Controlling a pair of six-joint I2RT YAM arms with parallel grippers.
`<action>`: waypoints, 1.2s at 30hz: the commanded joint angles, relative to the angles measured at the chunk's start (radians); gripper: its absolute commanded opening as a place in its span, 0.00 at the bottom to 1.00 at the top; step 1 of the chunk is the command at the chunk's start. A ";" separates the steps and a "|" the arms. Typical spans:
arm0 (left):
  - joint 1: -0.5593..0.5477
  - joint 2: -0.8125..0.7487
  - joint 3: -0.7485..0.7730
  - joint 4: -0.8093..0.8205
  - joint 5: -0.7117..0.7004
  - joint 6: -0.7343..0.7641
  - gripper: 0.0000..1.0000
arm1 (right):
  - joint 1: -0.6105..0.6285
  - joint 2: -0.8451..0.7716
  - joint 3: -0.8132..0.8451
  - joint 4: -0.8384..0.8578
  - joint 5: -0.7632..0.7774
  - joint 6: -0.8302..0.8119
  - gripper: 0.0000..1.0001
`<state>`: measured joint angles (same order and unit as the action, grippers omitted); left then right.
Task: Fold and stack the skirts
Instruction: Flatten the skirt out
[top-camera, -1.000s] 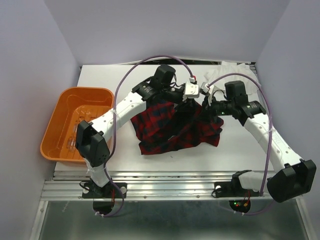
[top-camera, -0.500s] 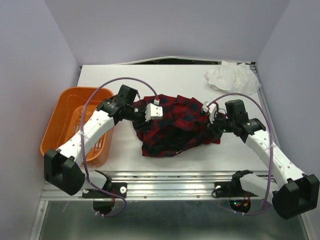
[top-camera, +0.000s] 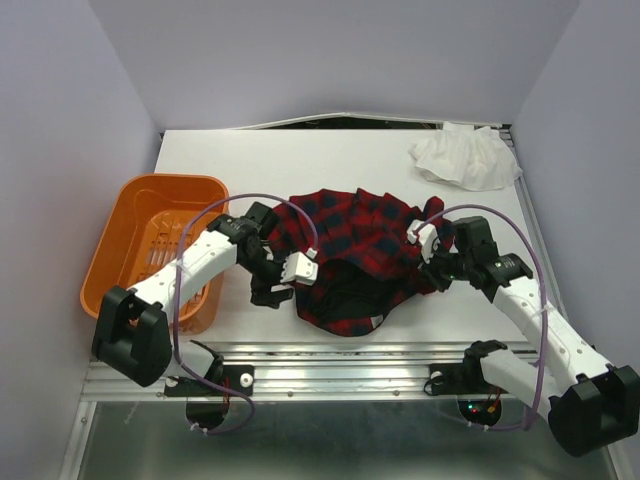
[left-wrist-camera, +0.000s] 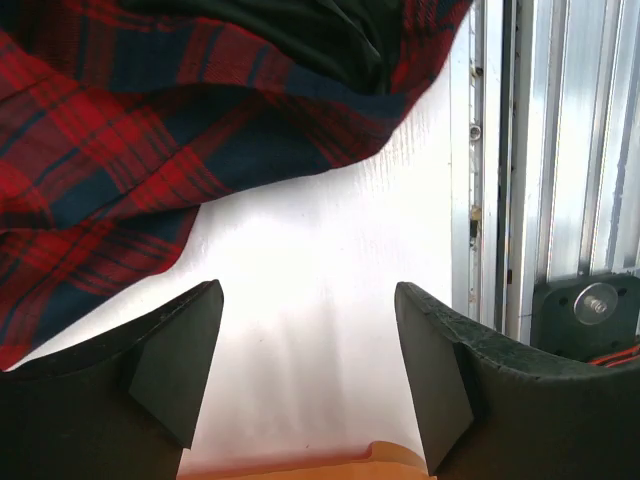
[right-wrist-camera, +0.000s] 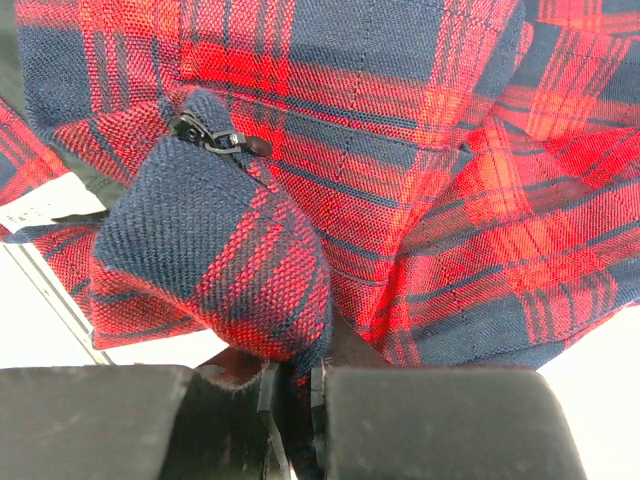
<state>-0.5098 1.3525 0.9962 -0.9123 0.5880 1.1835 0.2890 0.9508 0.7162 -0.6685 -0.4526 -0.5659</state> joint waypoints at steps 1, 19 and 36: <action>-0.025 -0.042 -0.036 -0.014 0.006 0.057 0.81 | 0.001 -0.012 -0.018 0.033 0.032 -0.011 0.01; -0.279 -0.061 -0.180 0.463 -0.100 -0.424 0.84 | 0.001 -0.001 -0.001 0.047 0.054 0.053 0.01; -0.251 -0.050 -0.134 0.438 -0.053 -0.463 0.00 | -0.040 0.022 0.015 0.150 0.209 0.262 0.01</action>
<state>-0.8280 1.3258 0.8112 -0.4644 0.5186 0.7437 0.2749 0.9661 0.7151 -0.5987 -0.3290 -0.3717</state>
